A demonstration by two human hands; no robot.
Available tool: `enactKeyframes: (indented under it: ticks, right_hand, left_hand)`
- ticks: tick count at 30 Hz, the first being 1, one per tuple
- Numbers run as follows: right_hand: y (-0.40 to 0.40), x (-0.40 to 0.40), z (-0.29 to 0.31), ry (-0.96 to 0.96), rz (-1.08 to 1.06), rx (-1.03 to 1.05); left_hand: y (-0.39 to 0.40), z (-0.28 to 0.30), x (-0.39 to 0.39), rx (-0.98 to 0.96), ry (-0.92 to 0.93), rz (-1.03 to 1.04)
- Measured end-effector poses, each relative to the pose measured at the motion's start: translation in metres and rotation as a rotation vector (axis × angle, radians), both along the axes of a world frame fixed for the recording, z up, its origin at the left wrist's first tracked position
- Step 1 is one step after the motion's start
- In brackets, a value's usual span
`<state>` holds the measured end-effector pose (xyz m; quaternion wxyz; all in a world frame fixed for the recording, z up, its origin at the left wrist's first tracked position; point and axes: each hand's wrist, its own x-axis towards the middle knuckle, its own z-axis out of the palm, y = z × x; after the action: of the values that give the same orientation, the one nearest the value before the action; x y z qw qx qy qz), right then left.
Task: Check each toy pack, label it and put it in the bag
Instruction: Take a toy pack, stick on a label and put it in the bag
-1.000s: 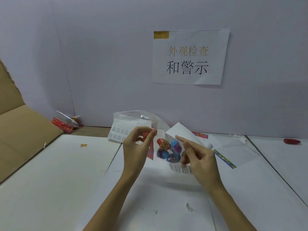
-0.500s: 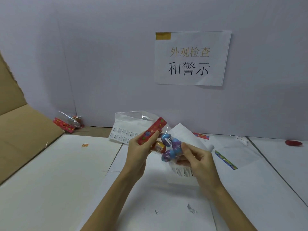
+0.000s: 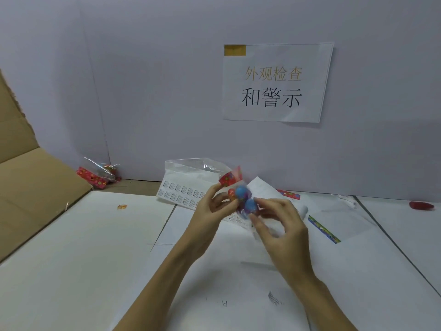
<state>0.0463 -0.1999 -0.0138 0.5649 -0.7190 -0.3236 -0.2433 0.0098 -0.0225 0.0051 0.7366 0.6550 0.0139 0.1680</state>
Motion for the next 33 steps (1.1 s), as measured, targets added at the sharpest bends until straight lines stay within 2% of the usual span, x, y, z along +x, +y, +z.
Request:
enactKeyframes:
  ticks: [3, 5, 7, 11, 13, 15, 17, 19, 21, 24, 26, 29, 33]
  right_hand:
    - [0.005, -0.002, -0.004, -0.205, 0.028, -0.135]
    - [0.006, -0.002, -0.006, -0.253, 0.049, -0.195]
    - [0.006, 0.0, -0.007, -0.214, 0.074, -0.171]
    - [0.004, 0.0, -0.001, 0.266, 0.204, 0.147]
    - [0.003, 0.004, -0.002, 0.423, 0.247, 0.216]
    - [0.003, 0.006, -0.001, 0.541, 0.326, 0.238]
    - [-0.001, 0.009, 0.003, 0.711, 0.516, 0.353]
    - [-0.008, 0.013, 0.009, 0.779, 0.655, 0.476]
    - [-0.015, 0.017, 0.012, 0.674, 0.561, 0.46]
    - [-0.024, 0.025, 0.006, 0.305, 0.12, 0.289]
    - [-0.028, 0.03, 0.003, 0.148, -0.05, 0.115]
    - [-0.024, 0.029, 0.0, 0.181, 0.008, -0.106]
    - [-0.007, 0.011, -0.002, 0.232, 0.124, -0.214]
  left_hand:
    - [0.004, 0.0, -0.001, -0.156, -0.046, -0.115]
    - [0.005, -0.001, -0.002, -0.138, -0.058, -0.126]
    - [0.005, -0.001, -0.003, -0.091, -0.052, -0.111]
    - [-0.001, 0.003, -0.004, 0.081, -0.019, -0.06]
    - [-0.004, 0.0, -0.003, 0.116, -0.031, -0.015]
    - [-0.004, 0.0, -0.002, 0.11, -0.032, 0.029]
    - [-0.002, -0.001, -0.001, 0.054, -0.013, 0.053]
    - [0.0, -0.002, 0.0, -0.023, 0.005, 0.06]
    - [0.002, -0.002, 0.001, -0.062, 0.018, 0.068]
    - [0.003, -0.001, 0.002, -0.107, 0.035, 0.107]
    - [0.005, -0.002, 0.002, -0.13, 0.043, 0.127]
    - [0.007, -0.002, 0.002, -0.135, 0.045, 0.147]
    - [0.004, 0.001, -0.001, -0.058, -0.011, 0.069]
